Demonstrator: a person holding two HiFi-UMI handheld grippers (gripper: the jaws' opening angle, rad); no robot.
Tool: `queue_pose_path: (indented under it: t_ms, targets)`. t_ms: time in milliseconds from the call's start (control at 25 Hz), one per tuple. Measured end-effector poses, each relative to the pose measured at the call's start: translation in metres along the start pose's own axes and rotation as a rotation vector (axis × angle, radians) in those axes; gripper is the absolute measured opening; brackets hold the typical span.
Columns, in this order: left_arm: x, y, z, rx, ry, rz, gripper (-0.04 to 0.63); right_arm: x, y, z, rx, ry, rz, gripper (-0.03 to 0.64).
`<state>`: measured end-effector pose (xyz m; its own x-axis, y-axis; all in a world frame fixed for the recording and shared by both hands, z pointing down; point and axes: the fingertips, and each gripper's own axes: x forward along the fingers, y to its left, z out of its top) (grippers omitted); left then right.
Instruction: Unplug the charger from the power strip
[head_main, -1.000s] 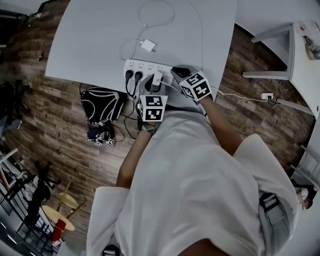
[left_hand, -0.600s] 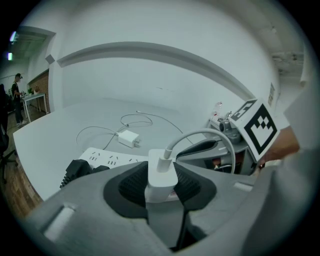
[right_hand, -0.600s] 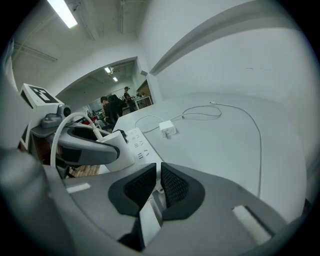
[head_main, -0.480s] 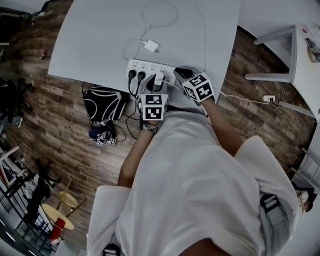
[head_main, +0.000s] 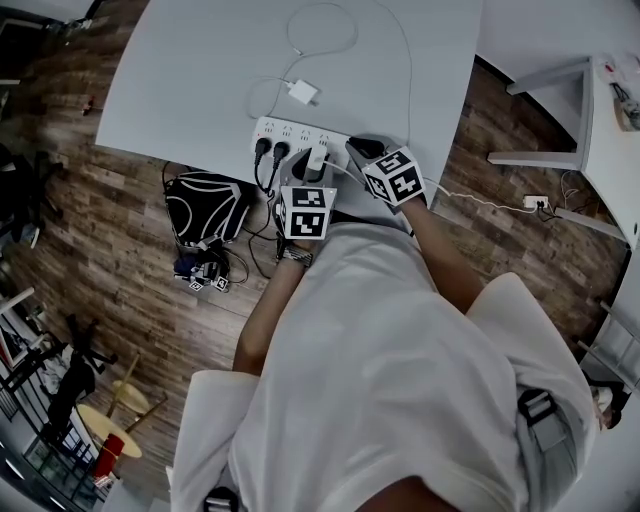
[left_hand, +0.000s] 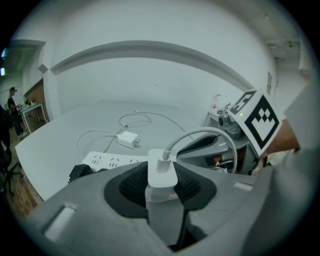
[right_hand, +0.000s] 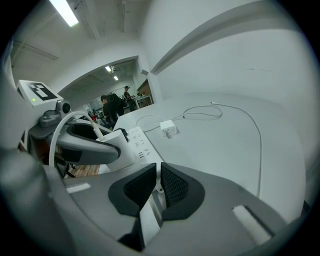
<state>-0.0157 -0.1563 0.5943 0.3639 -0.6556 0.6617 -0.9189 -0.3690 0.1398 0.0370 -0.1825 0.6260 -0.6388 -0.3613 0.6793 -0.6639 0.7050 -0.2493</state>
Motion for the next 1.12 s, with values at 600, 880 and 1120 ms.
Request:
queue_pose_path:
  t_ms: [600,880,1120]
  targets:
    - [0.0007,-0.0041,-0.0013,0.064,0.041,0.035,0.144,-0.0005,0.0016,-0.0033,-0.012,-0.008,0.008,0.026]
    - [-0.0008,-0.0001,-0.0014,-0.023,0.03,0.008,0.144,-0.0008,0.0027,-0.0039,-0.02,-0.007,0.008,0.026]
    - [-0.0016,0.0018,-0.0016,-0.058,0.032,0.004,0.144,-0.0006,0.0026,-0.0037,-0.025,-0.009,0.003,0.026]
